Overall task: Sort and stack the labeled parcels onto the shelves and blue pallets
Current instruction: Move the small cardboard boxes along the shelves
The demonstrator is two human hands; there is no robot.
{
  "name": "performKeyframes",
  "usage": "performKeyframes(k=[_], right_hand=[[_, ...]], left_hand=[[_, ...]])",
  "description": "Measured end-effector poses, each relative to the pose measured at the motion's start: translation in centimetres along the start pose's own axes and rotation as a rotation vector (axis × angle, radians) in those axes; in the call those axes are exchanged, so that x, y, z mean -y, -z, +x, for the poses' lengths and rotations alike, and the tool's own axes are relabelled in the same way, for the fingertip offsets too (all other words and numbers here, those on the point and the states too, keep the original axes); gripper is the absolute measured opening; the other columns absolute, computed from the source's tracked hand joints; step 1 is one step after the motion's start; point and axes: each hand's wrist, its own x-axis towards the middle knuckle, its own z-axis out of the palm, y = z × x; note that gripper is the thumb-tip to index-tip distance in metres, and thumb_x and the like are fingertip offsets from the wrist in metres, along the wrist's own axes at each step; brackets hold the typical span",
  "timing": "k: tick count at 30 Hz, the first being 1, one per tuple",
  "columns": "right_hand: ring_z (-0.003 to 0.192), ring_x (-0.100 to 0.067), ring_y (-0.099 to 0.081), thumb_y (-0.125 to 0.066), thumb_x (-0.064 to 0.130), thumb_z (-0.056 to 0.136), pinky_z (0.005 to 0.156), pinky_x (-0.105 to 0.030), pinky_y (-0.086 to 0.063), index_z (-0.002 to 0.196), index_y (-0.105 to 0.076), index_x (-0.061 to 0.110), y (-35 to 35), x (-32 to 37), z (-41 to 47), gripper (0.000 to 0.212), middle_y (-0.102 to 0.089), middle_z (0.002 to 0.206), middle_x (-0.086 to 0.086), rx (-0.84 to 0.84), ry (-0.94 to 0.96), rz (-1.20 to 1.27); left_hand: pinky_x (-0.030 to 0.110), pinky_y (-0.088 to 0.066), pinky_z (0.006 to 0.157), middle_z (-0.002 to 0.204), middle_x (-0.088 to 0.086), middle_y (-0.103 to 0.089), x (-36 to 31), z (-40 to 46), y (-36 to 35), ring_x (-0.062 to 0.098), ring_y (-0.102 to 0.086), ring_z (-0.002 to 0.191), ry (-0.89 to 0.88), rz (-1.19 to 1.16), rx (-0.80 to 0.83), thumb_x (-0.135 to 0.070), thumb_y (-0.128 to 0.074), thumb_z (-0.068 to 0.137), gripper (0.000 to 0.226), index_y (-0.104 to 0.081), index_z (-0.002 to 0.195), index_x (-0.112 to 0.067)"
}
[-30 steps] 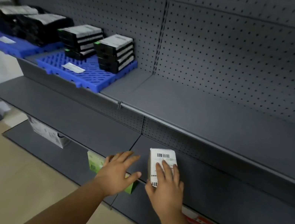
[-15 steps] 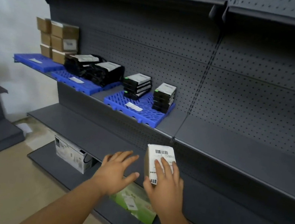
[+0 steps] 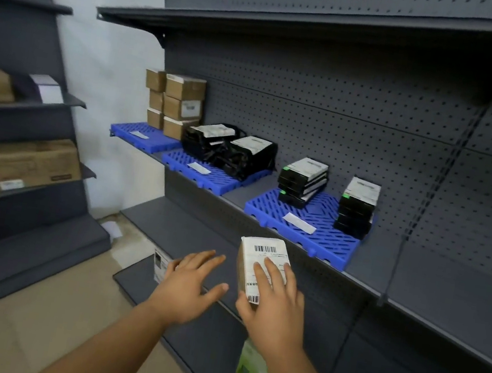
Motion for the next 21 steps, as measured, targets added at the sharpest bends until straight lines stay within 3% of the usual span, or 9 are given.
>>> performKeyframes(k=[5,10,21], right_hand=[[0.130,-0.028,-0.044,-0.053,0.054,0.074,0.080,-0.048,-0.050,0.125,-0.062,0.027,-1.7,3.8,6.5,0.058,-0.055,0.137,0.005,-0.023,0.041,0.032],[0.132,-0.030,-0.043,-0.051,0.053,0.077,0.084,-0.049,-0.049,0.127,-0.062,0.025,-3.5,6.9,10.4,0.058,-0.054,0.138,0.004,-0.040,0.069,0.048],[0.131,-0.029,-0.044,-0.052,0.053,0.077,0.084,-0.049,-0.049,0.127,-0.061,0.025,-8.1,16.0,17.0,0.058,-0.054,0.138,0.004,-0.072,-0.027,-0.027]], left_hand=[[0.041,-0.011,0.117,0.156,-0.015,-0.023,4.0,3.9,3.7,0.008,-0.018,0.143,0.065,0.041,-0.075,-0.078,-0.018,0.077,0.079,-0.025,0.147,-0.043],[0.043,-0.011,0.118,0.157,-0.014,-0.023,7.8,6.0,6.1,0.010,-0.017,0.144,0.081,0.039,-0.108,-0.065,-0.037,0.092,0.062,-0.025,0.148,-0.041],[0.042,-0.009,0.118,0.157,-0.013,-0.021,18.9,12.1,9.9,0.010,-0.016,0.145,-0.023,-0.009,-0.056,-0.067,-0.034,0.091,0.064,-0.024,0.148,-0.040]])
